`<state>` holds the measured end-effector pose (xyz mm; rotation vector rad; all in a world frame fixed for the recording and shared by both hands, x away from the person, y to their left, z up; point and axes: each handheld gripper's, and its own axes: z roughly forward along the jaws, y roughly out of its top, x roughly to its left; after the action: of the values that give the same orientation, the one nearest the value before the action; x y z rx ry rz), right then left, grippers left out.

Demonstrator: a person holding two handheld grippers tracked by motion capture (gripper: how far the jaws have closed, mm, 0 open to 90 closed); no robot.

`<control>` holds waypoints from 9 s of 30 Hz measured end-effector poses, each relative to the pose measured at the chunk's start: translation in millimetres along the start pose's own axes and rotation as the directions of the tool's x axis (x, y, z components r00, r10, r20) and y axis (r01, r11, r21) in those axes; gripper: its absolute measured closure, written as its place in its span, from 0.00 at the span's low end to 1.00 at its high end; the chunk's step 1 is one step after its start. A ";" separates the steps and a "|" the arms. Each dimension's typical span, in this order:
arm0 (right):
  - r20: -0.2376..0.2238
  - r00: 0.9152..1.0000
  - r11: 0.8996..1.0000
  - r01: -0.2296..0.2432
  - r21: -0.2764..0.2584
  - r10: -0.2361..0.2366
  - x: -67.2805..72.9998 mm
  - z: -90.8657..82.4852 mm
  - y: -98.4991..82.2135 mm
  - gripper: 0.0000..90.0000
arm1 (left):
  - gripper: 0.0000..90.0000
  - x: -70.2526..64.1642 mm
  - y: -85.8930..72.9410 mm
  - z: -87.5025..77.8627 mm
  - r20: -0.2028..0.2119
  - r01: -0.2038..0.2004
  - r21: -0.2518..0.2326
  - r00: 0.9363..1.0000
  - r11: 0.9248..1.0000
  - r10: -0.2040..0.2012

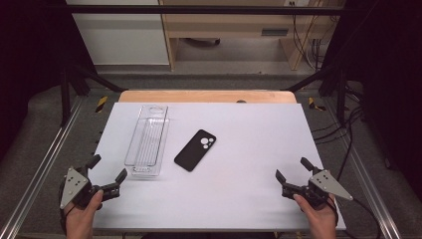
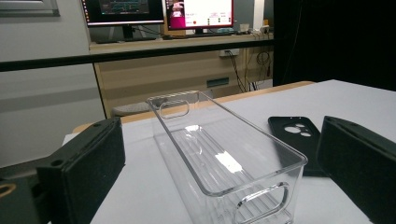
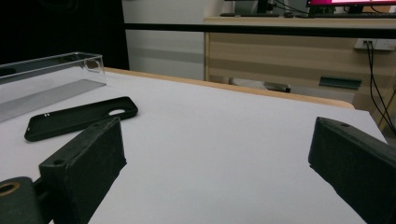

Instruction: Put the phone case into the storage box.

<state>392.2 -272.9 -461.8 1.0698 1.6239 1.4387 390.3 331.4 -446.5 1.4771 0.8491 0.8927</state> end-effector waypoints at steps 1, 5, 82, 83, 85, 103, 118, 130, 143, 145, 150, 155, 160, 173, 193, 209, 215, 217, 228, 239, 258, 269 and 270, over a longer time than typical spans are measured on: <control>0.007 1.000 1.000 0.002 0.005 -0.002 0.6 0.7 -0.3 0.06 | 0.01 0.2 -0.2 -0.2 0.000 0.000 0.001 1.000 1.000 0.000; 0.013 1.000 0.998 0.005 0.058 -0.006 4.4 1.9 1.4 0.08 | 0.01 1.8 -1.4 -0.1 -0.001 -0.001 0.005 1.000 1.000 0.001; -0.371 0.916 0.874 0.299 0.383 -0.151 120.5 115.5 72.7 0.11 | 0.01 3.4 -2.5 -5.7 -0.017 -0.019 0.015 1.000 1.000 0.020; -0.374 0.915 0.873 0.302 0.383 -0.152 121.6 116.9 73.0 0.11 | 0.01 3.4 -2.4 -5.8 -0.017 -0.019 0.015 1.000 1.000 0.019; -0.379 0.913 0.871 0.302 0.386 -0.149 123.5 119.5 73.6 0.12 | 0.01 3.4 -2.3 -6.0 -0.018 -0.019 0.015 1.000 1.000 0.019; -0.431 0.890 0.844 0.342 0.414 -0.150 148.8 144.5 71.2 0.12 | 0.01 4.6 -2.4 -6.5 -0.018 -0.016 0.011 1.000 1.000 0.016; -0.455 0.878 0.831 0.360 0.424 -0.148 161.6 154.9 72.2 0.15 | 0.01 5.4 -2.4 -7.0 -0.023 -0.012 0.010 1.000 1.000 0.012; -0.463 0.875 0.821 0.366 0.439 -0.142 172.6 167.4 75.2 0.16 | 0.01 5.8 -2.4 -7.5 -0.023 -0.010 0.007 1.000 1.000 0.010; -0.481 0.866 0.806 0.379 0.454 -0.137 182.8 177.0 71.1 0.16 | 0.01 6.2 -2.6 -7.5 -0.022 -0.009 0.007 1.000 1.000 0.009; -0.485 0.864 0.803 0.384 0.456 -0.137 184.0 178.7 70.2 0.16 | 0.01 6.3 -2.6 -7.6 -0.022 -0.008 0.007 1.000 1.000 0.009; -0.490 0.861 0.797 0.389 0.461 -0.136 188.2 183.1 68.7 0.16 | 0.01 6.1 -2.6 -7.4 -0.021 -0.009 0.008 1.000 1.000 0.009; -0.497 0.858 0.790 0.395 0.469 -0.134 192.0 187.9 68.2 0.17 | 0.01 5.9 -2.7 -7.3 -0.021 -0.006 0.009 1.000 1.000 0.007; -0.489 0.865 0.786 0.379 0.489 -0.112 192.8 194.5 67.1 0.18 | 0.01 5.9 -1.6 -8.3 -0.023 0.000 0.001 1.000 1.000 0.000; -0.506 0.855 0.743 0.413 0.527 -0.115 211.6 215.2 51.9 0.36 | 0.01 8.0 -3.2 -7.0 -0.023 0.003 0.011 1.000 1.000 -0.002; -0.517 0.853 0.706 0.411 0.577 -0.074 219.7 225.4 43.4 0.55 | 0.01 7.7 -3.7 -5.6 -0.014 -0.001 0.015 1.000 1.000 0.001; -0.520 0.853 0.687 0.402 0.605 -0.041 221.4 233.1 34.3 0.76 | 0.01 8.2 -3.8 -5.7 -0.012 0.001 0.014 1.000 1.000 -0.001; -0.519 0.854 0.678 0.402 0.615 -0.035 220.3 234.6 32.8 0.79 | 0.01 8.0 -3.7 -5.7 -0.011 0.001 0.015 1.000 1.000 -0.001; -0.519 0.854 0.678 0.401 0.616 -0.033 220.6 234.8 32.1 0.80 | 0.01 8.2 -3.6 -5.7 -0.011 0.001 0.014 1.000 1.000 -0.001; -0.518 0.855 0.664 0.401 0.631 -0.024 220.8 237.5 27.4 0.85 | 0.01 8.5 -3.9 -5.6 -0.010 0.002 0.015 1.000 1.000 -0.002; -0.516 0.856 0.659 0.395 0.640 -0.012 218.7 238.5 25.8 0.88 | 0.01 7.9 -4.2 -5.0 -0.006 0.003 0.019 1.000 1.000 -0.003; -0.518 0.855 0.653 0.402 0.642 -0.018 219.0 239.0 25.2 0.90 | 0.01 7.1 -4.1 -4.3 -0.002 0.000 0.021 1.000 1.000 0.000; -0.514 0.857 0.652 0.407 0.639 -0.032 220.9 238.1 25.1 0.90 | 0.01 7.0 -4.0 -4.3 0.000 -0.001 0.021 1.000 1.000 0.001; -0.515 0.857 0.652 0.408 0.639 -0.032 220.9 238.2 25.1 0.90 | 0.01 7.0 -4.1 -4.3 0.000 -0.001 0.021 1.000 1.000 0.001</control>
<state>520.7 26.5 -464.5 0.8846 2.7371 0.8790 389.5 339.9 -449.9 1.4956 0.8604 0.8869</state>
